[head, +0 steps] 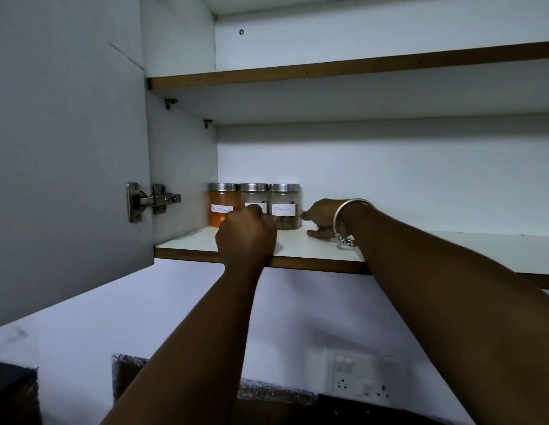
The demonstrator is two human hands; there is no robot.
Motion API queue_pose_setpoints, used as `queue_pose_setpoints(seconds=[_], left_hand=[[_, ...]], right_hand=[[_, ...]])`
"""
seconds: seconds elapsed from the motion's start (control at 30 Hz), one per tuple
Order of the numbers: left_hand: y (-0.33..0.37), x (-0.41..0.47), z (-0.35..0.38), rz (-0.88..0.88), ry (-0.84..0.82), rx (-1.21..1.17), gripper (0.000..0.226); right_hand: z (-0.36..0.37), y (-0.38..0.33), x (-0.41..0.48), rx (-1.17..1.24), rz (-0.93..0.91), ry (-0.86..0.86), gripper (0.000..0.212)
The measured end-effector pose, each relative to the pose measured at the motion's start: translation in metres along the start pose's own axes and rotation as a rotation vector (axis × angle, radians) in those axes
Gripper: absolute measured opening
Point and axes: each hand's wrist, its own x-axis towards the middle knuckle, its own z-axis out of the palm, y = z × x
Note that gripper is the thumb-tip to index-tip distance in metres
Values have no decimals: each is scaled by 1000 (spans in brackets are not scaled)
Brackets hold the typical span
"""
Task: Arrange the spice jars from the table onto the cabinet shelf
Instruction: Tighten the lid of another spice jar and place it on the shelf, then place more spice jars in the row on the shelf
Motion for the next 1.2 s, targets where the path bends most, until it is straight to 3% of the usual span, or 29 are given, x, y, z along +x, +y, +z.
queue_pose_setpoints(seconds=[0.1,0.27,0.4,0.53,0.67,0.73,0.83,0.9,0.97,1.13,1.2], left_hand=[[5,-5,-6,3,-8,-42,27],[14,-12,-28,-102,-174,-137,31],[54,-54,-46,-238,-321,-739,24],[92,-135,-63,-461,-495,-1147,19],[89,-223,-76,-639,-568,-1175,21],[76,-280,-77,-606,-644,-1106,25],[45,-374,-73,-517,-823,-870,29],[25,-435,-74,-710,-908,-841,27],[7,-491,-75,-791,-1028,-735,26],[-26,-590,-83,-638,-1437,-574,20],[-34,-611,-85,-519,-1550,-518,24]], right_hand=[[-2,8,-30,16,-37,-44,19],[0,8,-114,-366,-223,14,25],[2,28,-172,-206,-287,92,18],[9,73,-228,-141,-362,419,28],[31,154,-281,-48,-276,445,31],[42,208,-303,-119,-205,461,31],[63,294,-338,-266,-20,325,28],[79,347,-362,-331,118,142,21],[91,391,-385,-426,200,-22,18],[108,469,-436,-635,332,-434,6],[111,494,-450,-707,317,-550,38]])
